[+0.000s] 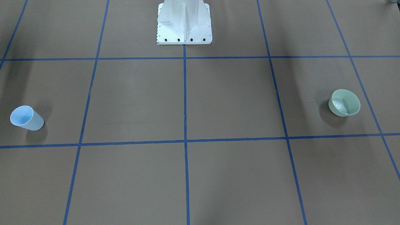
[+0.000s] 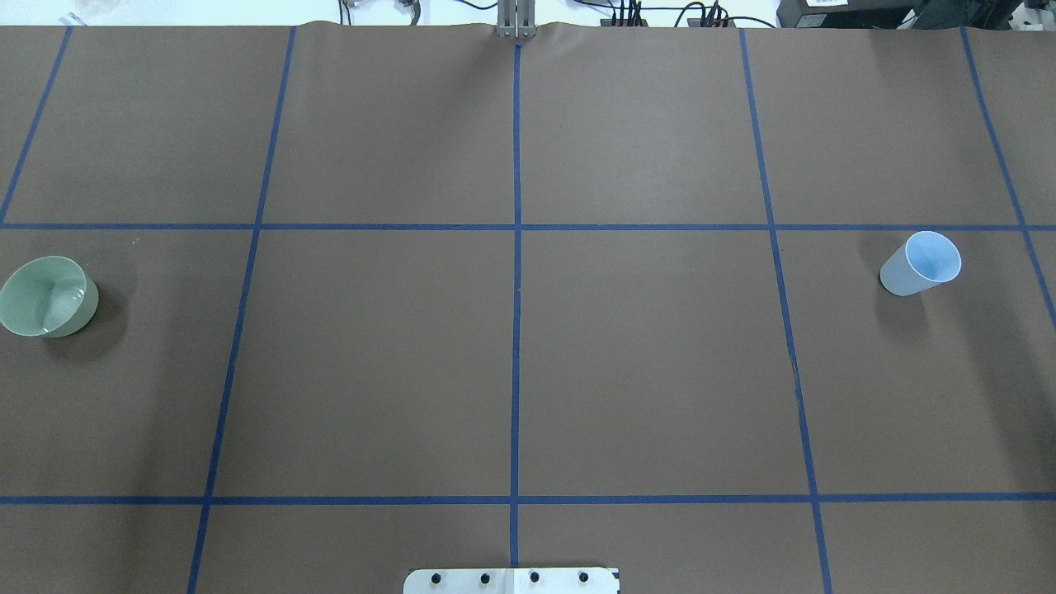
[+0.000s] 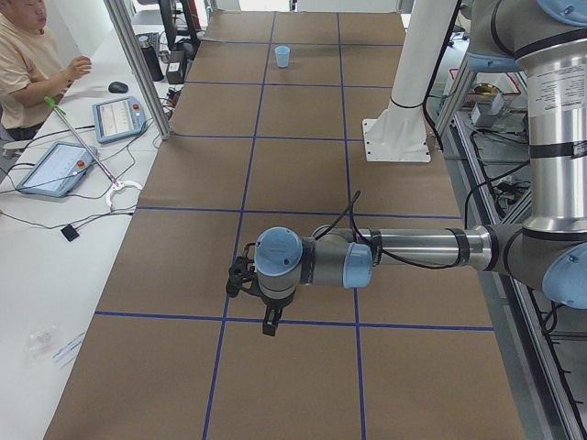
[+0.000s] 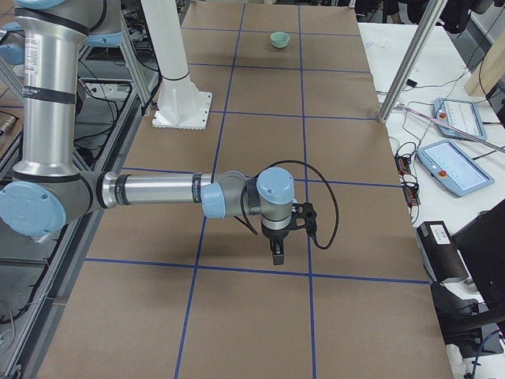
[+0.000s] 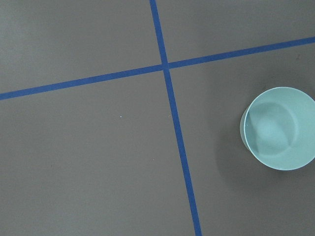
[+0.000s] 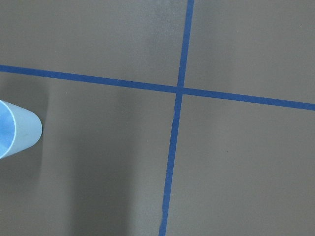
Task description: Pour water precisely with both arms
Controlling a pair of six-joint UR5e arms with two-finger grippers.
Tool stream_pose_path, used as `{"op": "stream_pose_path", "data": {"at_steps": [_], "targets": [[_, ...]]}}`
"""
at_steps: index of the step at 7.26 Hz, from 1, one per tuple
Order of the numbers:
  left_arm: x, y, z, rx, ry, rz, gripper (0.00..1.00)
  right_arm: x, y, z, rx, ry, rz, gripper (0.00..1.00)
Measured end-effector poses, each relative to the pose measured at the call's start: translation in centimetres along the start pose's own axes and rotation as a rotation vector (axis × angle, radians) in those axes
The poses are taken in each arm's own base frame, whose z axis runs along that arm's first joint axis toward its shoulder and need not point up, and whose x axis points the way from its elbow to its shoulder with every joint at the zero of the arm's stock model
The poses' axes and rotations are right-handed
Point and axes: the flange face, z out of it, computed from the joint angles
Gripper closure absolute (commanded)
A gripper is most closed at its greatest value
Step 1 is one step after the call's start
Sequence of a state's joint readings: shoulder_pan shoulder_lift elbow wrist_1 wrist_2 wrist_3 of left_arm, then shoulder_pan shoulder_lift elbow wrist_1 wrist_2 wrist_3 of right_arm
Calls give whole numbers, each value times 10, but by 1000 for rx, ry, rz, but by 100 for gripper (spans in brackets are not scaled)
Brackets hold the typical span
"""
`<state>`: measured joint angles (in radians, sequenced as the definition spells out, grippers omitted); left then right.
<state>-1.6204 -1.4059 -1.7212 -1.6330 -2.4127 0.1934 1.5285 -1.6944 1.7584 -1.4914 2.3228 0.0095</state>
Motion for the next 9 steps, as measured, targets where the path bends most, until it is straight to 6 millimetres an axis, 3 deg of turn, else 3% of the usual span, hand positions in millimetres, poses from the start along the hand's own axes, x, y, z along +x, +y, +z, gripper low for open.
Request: {"op": "stream_pose_path", "data": {"at_steps": [5, 9], "targets": [[3, -9, -4, 38, -8, 42, 0, -5, -8, -5, 75, 2, -57, 0], [19, -52, -13, 175, -25, 221, 0, -5, -7, -4, 101, -2, -88, 0]]}}
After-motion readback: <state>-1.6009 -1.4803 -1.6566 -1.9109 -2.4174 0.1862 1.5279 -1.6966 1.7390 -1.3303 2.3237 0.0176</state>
